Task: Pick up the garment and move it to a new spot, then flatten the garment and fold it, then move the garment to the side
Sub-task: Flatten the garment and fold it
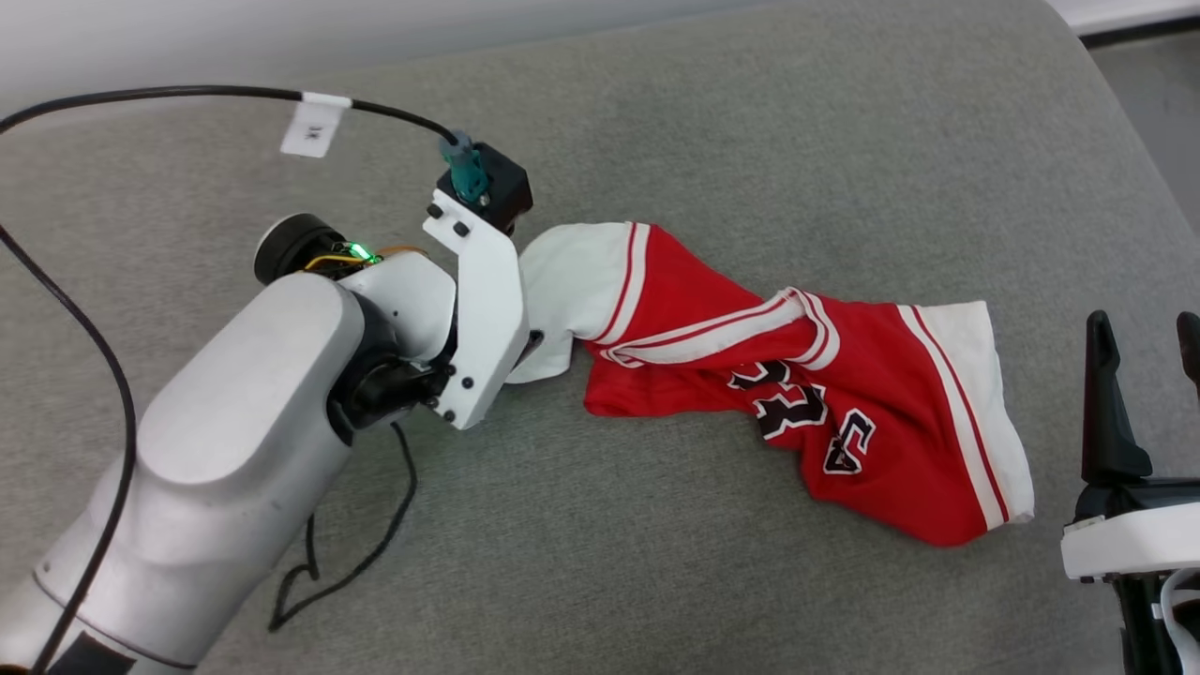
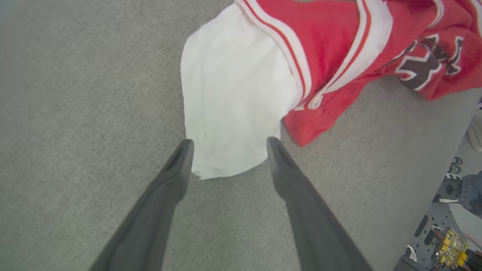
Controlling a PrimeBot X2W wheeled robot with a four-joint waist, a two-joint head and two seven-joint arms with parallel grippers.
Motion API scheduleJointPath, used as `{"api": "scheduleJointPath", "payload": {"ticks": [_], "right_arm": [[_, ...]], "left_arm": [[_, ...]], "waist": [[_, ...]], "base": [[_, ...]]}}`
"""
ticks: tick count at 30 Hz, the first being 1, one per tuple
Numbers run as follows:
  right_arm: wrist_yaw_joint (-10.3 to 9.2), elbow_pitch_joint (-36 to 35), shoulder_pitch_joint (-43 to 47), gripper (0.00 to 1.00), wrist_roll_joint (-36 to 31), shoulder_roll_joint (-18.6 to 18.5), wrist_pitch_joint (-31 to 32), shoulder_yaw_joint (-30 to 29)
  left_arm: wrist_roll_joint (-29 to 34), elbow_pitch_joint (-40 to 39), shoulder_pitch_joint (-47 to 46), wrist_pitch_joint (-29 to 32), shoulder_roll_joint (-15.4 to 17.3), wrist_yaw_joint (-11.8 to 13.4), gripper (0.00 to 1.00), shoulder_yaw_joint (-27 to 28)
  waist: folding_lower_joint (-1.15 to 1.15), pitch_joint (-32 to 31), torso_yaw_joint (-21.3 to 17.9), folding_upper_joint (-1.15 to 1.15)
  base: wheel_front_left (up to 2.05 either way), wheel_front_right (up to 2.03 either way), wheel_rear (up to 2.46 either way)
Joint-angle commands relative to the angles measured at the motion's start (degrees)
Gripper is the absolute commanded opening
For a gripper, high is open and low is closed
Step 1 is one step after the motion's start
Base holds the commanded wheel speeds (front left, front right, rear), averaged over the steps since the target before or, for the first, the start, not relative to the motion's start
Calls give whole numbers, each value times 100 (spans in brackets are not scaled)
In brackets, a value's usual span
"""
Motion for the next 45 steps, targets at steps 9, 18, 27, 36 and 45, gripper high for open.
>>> {"api": "scheduleJointPath", "payload": {"ticks": [9, 18, 27, 36, 45], "right_arm": [[-4, 289, -156, 100, -57, 83, -203, 86], [-4, 440, -160, 100, -151, 95, -136, 119], [-4, 461, -66, 100, -241, 32, 67, 94], [-4, 375, 98, 100, -235, -142, 433, 65], [-4, 329, 240, 100, -214, -245, 717, 84]], "left_arm": [[111, 683, -259, 69, 231, -4, 100, -331], [-25, 901, -85, -76, 355, -6, 0, -782], [-139, 1023, -72, -1214, 520, 68, 0, -253], [-398, 515, 607, -1967, 995, 398, 0, 248], [-630, -358, 1861, -2384, 1420, 883, 0, 445]], "waist": [[0, 324, -254, 0], [0, 496, -163, 0], [0, 198, 261, 0], [0, -184, 881, 0], [0, -389, 1363, 0]], "base": [[0, 0, 0], [0, 0, 0], [0, 0, 0], [0, 0, 0], [0, 0, 0]]}}
